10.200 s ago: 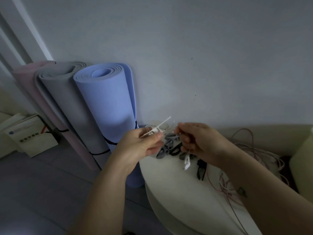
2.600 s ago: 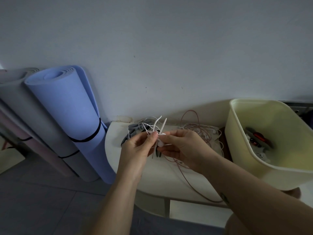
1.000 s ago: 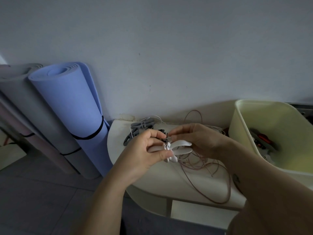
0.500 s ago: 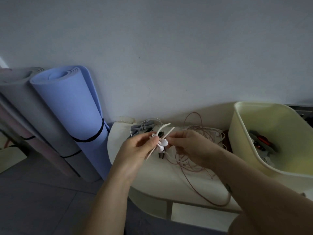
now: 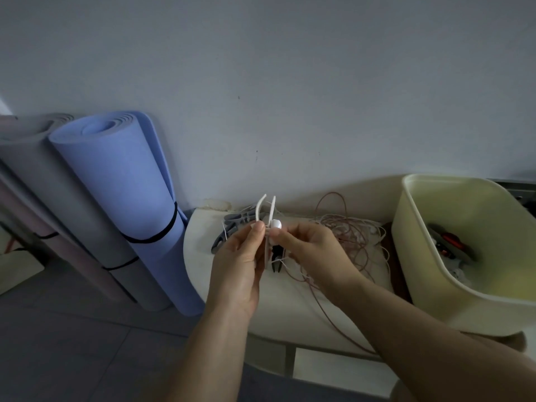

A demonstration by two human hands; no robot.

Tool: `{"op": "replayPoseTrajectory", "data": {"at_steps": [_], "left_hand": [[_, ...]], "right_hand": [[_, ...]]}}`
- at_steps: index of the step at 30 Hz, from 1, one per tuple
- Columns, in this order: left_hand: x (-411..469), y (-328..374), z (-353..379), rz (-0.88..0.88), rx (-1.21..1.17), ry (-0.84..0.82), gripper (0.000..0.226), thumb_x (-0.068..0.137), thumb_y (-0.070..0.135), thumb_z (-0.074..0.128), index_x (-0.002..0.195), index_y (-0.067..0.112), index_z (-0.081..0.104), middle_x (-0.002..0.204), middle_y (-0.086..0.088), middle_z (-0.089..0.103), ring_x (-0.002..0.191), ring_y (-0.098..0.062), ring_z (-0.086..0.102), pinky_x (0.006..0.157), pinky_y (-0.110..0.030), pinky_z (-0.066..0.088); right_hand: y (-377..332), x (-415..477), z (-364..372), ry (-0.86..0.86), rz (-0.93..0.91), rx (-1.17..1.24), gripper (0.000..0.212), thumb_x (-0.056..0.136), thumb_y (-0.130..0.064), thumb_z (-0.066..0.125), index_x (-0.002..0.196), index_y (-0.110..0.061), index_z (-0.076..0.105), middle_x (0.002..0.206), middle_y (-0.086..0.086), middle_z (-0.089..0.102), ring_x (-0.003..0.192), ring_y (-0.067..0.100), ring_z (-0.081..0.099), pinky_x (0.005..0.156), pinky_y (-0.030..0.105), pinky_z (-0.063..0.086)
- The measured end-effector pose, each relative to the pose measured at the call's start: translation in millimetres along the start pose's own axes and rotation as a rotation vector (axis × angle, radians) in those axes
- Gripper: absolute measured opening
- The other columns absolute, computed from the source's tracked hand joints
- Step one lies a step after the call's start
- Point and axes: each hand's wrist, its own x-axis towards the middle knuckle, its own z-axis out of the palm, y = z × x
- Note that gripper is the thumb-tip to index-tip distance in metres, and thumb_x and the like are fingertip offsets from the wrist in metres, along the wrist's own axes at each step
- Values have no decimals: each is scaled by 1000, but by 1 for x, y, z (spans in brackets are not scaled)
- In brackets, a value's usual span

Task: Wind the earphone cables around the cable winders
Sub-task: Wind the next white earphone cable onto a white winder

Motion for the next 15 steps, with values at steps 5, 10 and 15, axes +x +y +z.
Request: {"op": "replayPoseTrajectory", "data": {"at_steps": [5,10,15], "left_hand": [[-1,-2,3,27,9,9,42,67,28,69,105,10,69,92,-4,75,82,-10,70,69,-23,51],[-1,3,-2,47,106,-41,41,65,29,71,101,9,71,100,-10,74,95,-19,68,83,-30,50],[0,12,-9,32,163,-174,36,71,21,67,103,6,71,97,-10,74,87,-15,70,79,-23,56]], "right_hand": [[1,3,-2,-23,53,190,17,87,-17,65,95,-2,66,87,10,70,76,15,62,72,25,48],[-3,4,-11,-69,16,159,10,88,-16,63,88,-8,69,79,0,70,71,3,65,65,10,49],[-7,7,-23,-88,-2,55,12,85,-19,67,89,-8,72,80,0,73,70,2,65,66,11,47]]}}
